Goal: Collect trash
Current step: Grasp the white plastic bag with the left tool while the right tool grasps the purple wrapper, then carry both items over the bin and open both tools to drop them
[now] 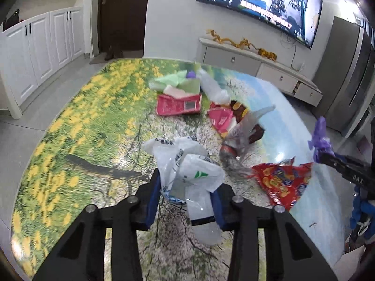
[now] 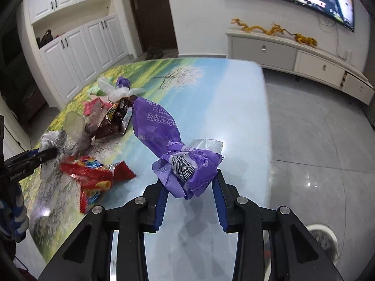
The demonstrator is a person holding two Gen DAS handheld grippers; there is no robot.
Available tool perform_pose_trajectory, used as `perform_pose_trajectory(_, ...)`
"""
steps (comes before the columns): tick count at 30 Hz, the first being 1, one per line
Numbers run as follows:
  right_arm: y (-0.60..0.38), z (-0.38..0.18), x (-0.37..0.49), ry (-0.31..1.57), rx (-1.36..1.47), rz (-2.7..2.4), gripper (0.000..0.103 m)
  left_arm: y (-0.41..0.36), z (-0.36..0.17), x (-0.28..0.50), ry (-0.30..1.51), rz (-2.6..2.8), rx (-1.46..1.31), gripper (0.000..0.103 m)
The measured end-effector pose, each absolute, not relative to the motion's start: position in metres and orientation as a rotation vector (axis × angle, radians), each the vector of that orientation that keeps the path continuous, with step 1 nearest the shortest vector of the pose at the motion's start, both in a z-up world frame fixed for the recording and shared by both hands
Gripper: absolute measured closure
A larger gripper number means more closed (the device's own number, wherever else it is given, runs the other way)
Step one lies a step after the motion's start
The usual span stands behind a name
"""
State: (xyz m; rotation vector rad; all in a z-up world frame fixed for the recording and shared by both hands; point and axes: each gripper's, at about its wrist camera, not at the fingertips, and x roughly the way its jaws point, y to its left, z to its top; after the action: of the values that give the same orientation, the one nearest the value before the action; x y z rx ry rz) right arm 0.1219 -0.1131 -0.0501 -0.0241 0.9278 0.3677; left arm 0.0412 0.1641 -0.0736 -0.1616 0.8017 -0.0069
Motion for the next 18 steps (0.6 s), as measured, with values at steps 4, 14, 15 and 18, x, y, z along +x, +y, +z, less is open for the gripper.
perform_pose_trajectory(4, -0.135, -0.035, 0.104, 0.885, 0.013, 0.341, 0.067, 0.155, -0.052, 0.026, 0.750, -0.024, -0.153, 0.066)
perform_pose_trajectory(14, -0.219, -0.015, 0.047, 0.800, 0.091, 0.186, 0.067, 0.076, 0.001, 0.009, 0.660, -0.169, -0.081, 0.066)
perform_pose_trajectory(15, -0.234, -0.016, 0.041, 0.798, 0.103, 0.156, 0.067, 0.062, 0.005, 0.010, 0.658, -0.197, -0.070, 0.066)
perform_pose_trajectory(18, -0.271, -0.020, 0.028, 0.799, 0.129, 0.076, 0.067, 0.019, 0.011, 0.015, 0.671, -0.280, -0.041, 0.066)
